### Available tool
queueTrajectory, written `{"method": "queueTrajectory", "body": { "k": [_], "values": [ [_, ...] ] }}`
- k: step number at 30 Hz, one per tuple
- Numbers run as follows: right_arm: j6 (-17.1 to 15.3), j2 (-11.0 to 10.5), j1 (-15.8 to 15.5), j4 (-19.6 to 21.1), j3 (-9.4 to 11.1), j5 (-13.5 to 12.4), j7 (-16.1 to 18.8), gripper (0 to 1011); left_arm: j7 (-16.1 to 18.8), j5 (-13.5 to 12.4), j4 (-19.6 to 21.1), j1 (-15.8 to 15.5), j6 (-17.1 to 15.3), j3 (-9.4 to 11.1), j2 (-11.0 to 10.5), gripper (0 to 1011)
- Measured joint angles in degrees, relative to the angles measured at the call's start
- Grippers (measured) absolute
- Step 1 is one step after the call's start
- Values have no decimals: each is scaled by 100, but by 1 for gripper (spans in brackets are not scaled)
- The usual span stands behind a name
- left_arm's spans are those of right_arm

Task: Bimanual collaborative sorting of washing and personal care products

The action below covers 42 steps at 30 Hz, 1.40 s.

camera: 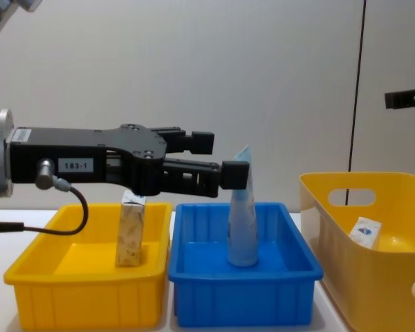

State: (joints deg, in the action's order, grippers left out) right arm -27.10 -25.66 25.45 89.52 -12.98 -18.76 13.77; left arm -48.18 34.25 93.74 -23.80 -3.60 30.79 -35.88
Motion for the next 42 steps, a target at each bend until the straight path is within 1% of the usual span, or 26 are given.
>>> {"method": "queueTrajectory", "body": {
  "k": [4,12,19,20,21,24,26,27,34,42],
  "values": [
    [22,-24,-54,49,-7,-14,84,1003,0,0,0,0,0,0,0,1002],
    [144,-133,-250,227,-17,-160,401,1003,0,0,0,0,0,0,0,1002],
    [313,-306,-548,464,-10,-398,824,1003,0,0,0,0,0,0,0,1002],
    [352,-345,-614,514,-3,-456,928,1003,0,0,0,0,0,0,0,1003],
    [352,-345,-614,514,-3,-456,928,1003,0,0,0,0,0,0,0,1002],
    [455,-451,-808,662,18,-607,1173,1003,0,0,0,0,0,0,0,1003],
    [490,-493,-885,715,29,-668,1262,1003,0,0,0,0,0,0,0,1003],
    [520,-543,-980,782,40,-724,1350,1003,0,0,0,0,0,0,0,1002],
    [629,-708,-1304,1014,68,-947,1673,1003,0,0,0,0,0,0,0,1002],
    [694,-815,-1511,1161,79,-1082,1867,1003,0,0,0,0,0,0,0,1002]
  ]
}}
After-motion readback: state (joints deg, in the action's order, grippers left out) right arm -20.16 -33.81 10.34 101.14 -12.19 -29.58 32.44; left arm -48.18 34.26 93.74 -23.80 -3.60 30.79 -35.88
